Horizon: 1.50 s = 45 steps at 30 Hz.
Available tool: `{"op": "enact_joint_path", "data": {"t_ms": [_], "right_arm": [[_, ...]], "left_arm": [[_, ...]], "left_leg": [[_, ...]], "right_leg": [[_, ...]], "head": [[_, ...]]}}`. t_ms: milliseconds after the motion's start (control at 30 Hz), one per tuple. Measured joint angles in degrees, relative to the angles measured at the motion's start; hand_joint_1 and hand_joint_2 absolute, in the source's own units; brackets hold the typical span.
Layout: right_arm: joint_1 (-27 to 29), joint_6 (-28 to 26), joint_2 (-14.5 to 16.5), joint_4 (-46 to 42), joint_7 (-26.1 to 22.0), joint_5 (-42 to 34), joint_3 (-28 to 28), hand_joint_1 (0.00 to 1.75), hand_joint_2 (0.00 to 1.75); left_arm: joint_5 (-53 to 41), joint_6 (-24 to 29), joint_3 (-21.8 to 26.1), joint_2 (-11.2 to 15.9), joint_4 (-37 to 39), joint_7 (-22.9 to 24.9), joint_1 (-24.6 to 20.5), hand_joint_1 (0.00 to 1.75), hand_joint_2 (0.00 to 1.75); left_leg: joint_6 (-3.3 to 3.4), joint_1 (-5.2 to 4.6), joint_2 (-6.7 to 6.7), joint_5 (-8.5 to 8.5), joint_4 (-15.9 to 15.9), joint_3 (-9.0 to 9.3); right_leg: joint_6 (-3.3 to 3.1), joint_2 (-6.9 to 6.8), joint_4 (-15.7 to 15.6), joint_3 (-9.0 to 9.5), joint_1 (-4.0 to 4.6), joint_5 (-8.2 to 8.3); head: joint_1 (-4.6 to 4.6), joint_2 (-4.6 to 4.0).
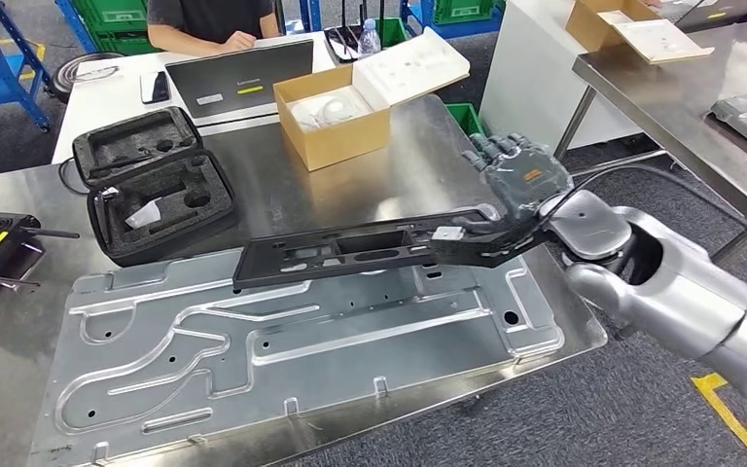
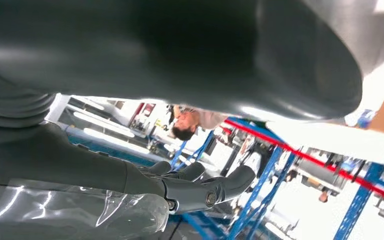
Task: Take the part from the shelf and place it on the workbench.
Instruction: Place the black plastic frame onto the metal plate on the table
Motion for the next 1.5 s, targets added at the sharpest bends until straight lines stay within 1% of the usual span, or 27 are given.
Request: {"op": "enact_joint_path", "data": {"t_ms": [67, 100, 200, 267, 333, 400, 433, 467, 567, 633, 700, 733, 800, 867, 900, 933, 967, 1067, 1100, 1133, 1233, 1300, 1367, 1400, 1433, 1467, 1500], "right_arm": [[-0.51, 0.39, -1.44, -1.87, 0.12, 0.07, -1.07, 0.00, 0.00], [-0.68, 0.64, -2.19, -2.83, 0.16, 0.18, -1.66, 0.00, 0.00], [-0.24, 1.11, -4.36, -5.75, 0.20, 0.45, -3.45, 0.00, 0.00], [1.13, 0.95, -5.79, -7.98, 0.20, 0.72, -5.33, 0.00, 0.00], [3.59, 0.76, -7.26, -10.26, 0.21, 1.08, -7.88, 0.00, 0.00], [6.29, 0.69, -8.64, -12.38, 0.20, 1.36, -10.36, 0.00, 0.00], [7.50, 0.68, -9.24, -13.37, 0.20, 1.55, -11.48, 0.00, 0.00], [8.59, 0.65, -9.83, -14.32, 0.20, 1.74, -12.56, 0.00, 0.00], [11.84, 0.09, -11.51, -16.89, 0.20, 2.74, -15.91, 0.00, 0.00], [14.84, -0.81, -12.55, -18.55, 0.21, 3.90, -18.42, 0.00, 0.00], [18.43, -1.63, -13.62, -20.24, 0.20, 4.96, -21.06, 0.00, 0.00], [20.13, -1.97, -14.13, -20.98, 0.20, 5.36, -22.43, 0.00, 0.00], [23.18, -2.61, -15.04, -22.24, 0.20, 6.14, -25.17, 0.00, 0.00], [26.37, -3.24, -15.60, -23.27, 0.21, 6.99, -27.53, 0.00, 0.00], [27.99, -3.53, -15.75, -23.71, 0.21, 7.43, -28.47, 0.00, 0.00], [29.62, -3.83, -15.83, -24.14, 0.21, 7.86, -29.40, 0.00, 0.00], [31.20, -4.16, -15.88, -24.59, 0.21, 8.32, -30.39, 0.00, 0.00], [36.53, -5.44, -16.05, -26.14, 0.21, 9.74, -34.05, 0.00, 0.00], [38.38, -5.84, -16.10, -26.65, 0.22, 10.13, -35.38, 0.00, 0.00], [40.15, -6.20, -16.12, -27.11, 0.21, 10.48, -36.72, 0.00, 0.00], [45.33, -7.25, -16.11, -28.17, 0.20, 11.22, -40.49, 0.00, 0.00], [48.36, -8.06, -16.02, -28.69, 0.17, 11.57, -42.82, 0.00, 0.00], [51.17, -8.98, -15.77, -29.08, -0.07, 11.91, -45.03, 0.00, 0.00], [52.56, -9.45, -15.55, -29.19, -0.28, 12.04, -46.12, 0.00, 0.00], [53.93, -9.89, -15.28, -29.23, -0.52, 12.17, -47.11, 0.00, 0.00], [55.26, -10.30, -14.97, -29.25, -0.74, 12.27, -48.04, 0.00, 0.00], [56.56, -10.75, -14.64, -29.28, -0.91, 12.42, -48.99, 0.00, 0.00]], "left_arm": [[0.21, 0.15, 0.08, 0.02, 0.00, -0.13, 0.05, 0.00, 0.00], [0.34, 0.22, 0.12, 0.03, 0.00, -0.17, 0.09, 0.00, 0.00], [0.75, 0.37, 0.49, 0.14, 0.00, -0.30, 0.58, 0.00, 0.00], [1.09, 0.46, 0.90, 0.23, 0.00, -0.53, 0.97, 0.00, 0.00], [1.42, 0.64, 1.22, 0.24, 0.00, -0.81, 1.19, 0.00, 0.00], [1.61, 0.88, 1.44, 0.24, 0.00, -0.97, 1.42, 0.00, 0.00], [1.67, 0.98, 1.52, 0.24, 0.00, -0.99, 1.53, 0.00, 0.00], [1.72, 1.06, 1.60, 0.24, 0.00, -1.02, 1.60, 0.00, 0.00], [2.02, 1.34, 2.11, 0.40, 0.00, -1.30, 1.53, 0.00, 0.00], [2.37, 1.55, 2.55, 0.55, 0.00, -1.61, 1.53, 0.00, 0.00], [2.67, 1.73, 2.84, 0.54, 0.00, -1.89, 1.69, 0.00, 0.00], [2.76, 1.83, 2.95, 0.54, 0.00, -1.97, 1.74, 0.00, 0.00], [2.95, 2.07, 3.25, 0.56, 0.00, -2.03, 1.79, 0.00, 0.00], [3.19, 2.19, 3.60, 0.56, 0.00, -2.10, 1.85, 0.00, 0.00], [3.30, 2.19, 3.74, 0.52, 0.00, -2.14, 1.93, 0.00, 0.00], [3.43, 2.18, 3.85, 0.49, 0.00, -2.17, 2.04, 0.00, 0.00], [3.52, 2.19, 3.95, 0.47, 0.00, -2.18, 2.18, 0.00, 0.00], [3.87, 2.27, 4.21, 0.46, 0.00, -2.31, 2.54, 0.00, 0.00], [4.01, 2.31, 4.29, 0.45, 0.00, -2.40, 2.62, 0.00, 0.00], [4.12, 2.33, 4.36, 0.44, 0.00, -2.50, 2.71, 0.00, 0.00], [4.51, 2.38, 4.58, 0.46, 0.00, -2.69, 3.19, 0.00, 0.00], [4.64, 2.43, 4.82, 0.50, 0.00, -2.80, 3.50, 0.00, 0.00], [4.75, 2.48, 5.07, 0.50, 0.00, -2.91, 3.64, 0.00, 0.00], [4.82, 2.50, 5.19, 0.50, 0.00, -2.96, 3.67, 0.00, 0.00], [4.89, 2.52, 5.30, 0.50, 0.00, -2.99, 3.69, 0.00, 0.00], [4.96, 2.56, 5.39, 0.50, 0.00, -3.00, 3.72, 0.00, 0.00], [5.05, 2.61, 5.47, 0.50, 0.00, -3.01, 3.73, 0.00, 0.00]], "left_leg": [[-0.44, -0.20, -0.05, 0.19, 0.27, -0.25], [-0.73, -0.33, -0.08, 0.34, 0.39, -0.41], [-1.69, -0.35, -0.12, 0.69, 0.69, -1.07], [-2.34, -0.13, -0.08, -1.99, 3.65, -2.35], [-2.97, 0.18, -0.02, -7.15, 11.24, -4.86], [-3.25, 0.34, -0.01, -10.20, 17.76, -6.40], [-3.19, 0.35, -0.01, -10.13, 18.03, -5.70], [-2.96, 0.28, -0.02, -9.13, 15.84, -3.85], [-1.40, -0.31, -0.03, -5.62, 3.03, 4.29], [-0.84, -0.75, -0.03, -5.05, -0.58, 6.20], [-0.64, -0.70, -0.05, -4.27, -1.10, 5.93], [-0.43, -0.55, -0.03, -3.80, -1.45, 5.75], [0.07, -0.20, 0.09, -2.75, -2.00, 5.13], [0.32, -0.22, 0.20, -2.03, -2.01, 4.21], [0.30, -0.21, 0.23, -1.71, -1.99, 3.77], [0.22, -0.16, 0.26, -1.40, -1.95, 3.35], [0.08, -0.08, 0.28, -1.14, -1.89, 3.00], [-0.57, 0.07, 0.20, -0.65, -1.23, 2.02], [-0.88, 0.01, 0.14, -0.48, -0.97, 1.72], [-1.22, -0.07, 0.08, -0.29, -0.76, 1.42], [-2.31, -0.02, 0.02, -0.43, -0.08, 0.56], [-3.04, 0.18, 0.06, -3.92, 3.81, -1.11], [-3.63, 0.38, 0.07, -9.06, 11.92, -3.83], [-3.82, 0.46, 0.07, -10.63, 15.39, -4.73], [-3.91, 0.53, 0.08, -11.06, 17.01, -4.72], [-3.91, 0.57, 0.08, -10.35, 16.14, -3.53], [-3.82, 0.60, 0.08, -8.85, 12.90, -1.21]], "right_leg": [[-0.01, -0.11, -7.61, 4.52, -0.05, 2.30], [-0.21, -0.08, -9.35, 5.39, 0.00, 2.60], [-1.40, 0.04, -9.81, 4.73, 0.01, 3.09], [-2.25, -0.06, -9.92, 4.12, -0.17, 3.78], [-2.69, -0.21, -9.92, 3.46, -0.10, 4.34], [-2.76, -0.30, -9.90, 2.77, 0.07, 4.85], [-2.74, -0.28, -9.89, 2.45, 0.15, 5.11], [-2.72, -0.24, -9.89, 2.17, 0.25, 5.35], [-2.35, -0.20, -9.95, 1.66, 0.48, 6.02], [-1.71, -0.31, -10.10, 1.52, 0.37, 6.54], [-1.00, -0.39, -10.20, 1.37, 0.21, 6.86], [-0.73, -0.37, -9.71, 1.05, 0.17, 6.25], [-0.33, -0.27, -5.50, -0.66, 0.13, 2.50], [0.07, -0.23, 2.56, -3.36, 0.10, -2.41], [0.29, -0.23, 5.66, -4.17, 0.04, -3.64], [0.49, -0.24, 6.85, -4.04, -0.05, -3.70], [0.66, -0.25, 5.45, -2.65, -0.17, -2.60], [1.04, -0.19, -7.25, 5.64, -0.44, 1.63], [0.88, -0.10, -10.15, 7.29, -0.37, 2.17], [0.59, -0.01, -11.36, 7.79, -0.20, 2.19], [-0.83, -0.09, -11.43, 6.79, -0.18, 2.81], [-1.85, -0.26, -11.53, 5.91, -0.42, 3.59], [-2.31, -0.36, -11.48, 4.91, -0.41, 4.35], [-2.31, -0.39, -11.46, 4.43, -0.39, 4.69], [-2.25, -0.41, -11.43, 4.03, -0.39, 5.00], [-2.16, -0.42, -11.42, 3.72, -0.40, 5.26], [-2.00, -0.42, -11.41, 3.48, -0.42, 5.49]], "head": [[-0.01, 0.00], [-0.03, 0.00], [-0.07, 0.00], [-0.12, 0.00], [-0.16, 0.00], [-0.15, 0.00], [-0.14, 0.00], [-0.14, 0.00], [-0.11, 0.00], [-0.10, 0.00], [-0.09, 0.00], [-0.08, 0.00], [-0.03, 0.00], [0.01, 0.00], [0.01, 0.00], [0.01, 0.00], [0.02, 0.00], [-0.01, 0.00], [-0.02, 0.00], [-0.04, 0.00], [-0.07, 0.00], [-0.10, 0.00], [-0.12, 0.00], [-0.11, 0.00], [-0.10, 0.00], [-0.10, 0.00], [-0.10, 0.00]]}}
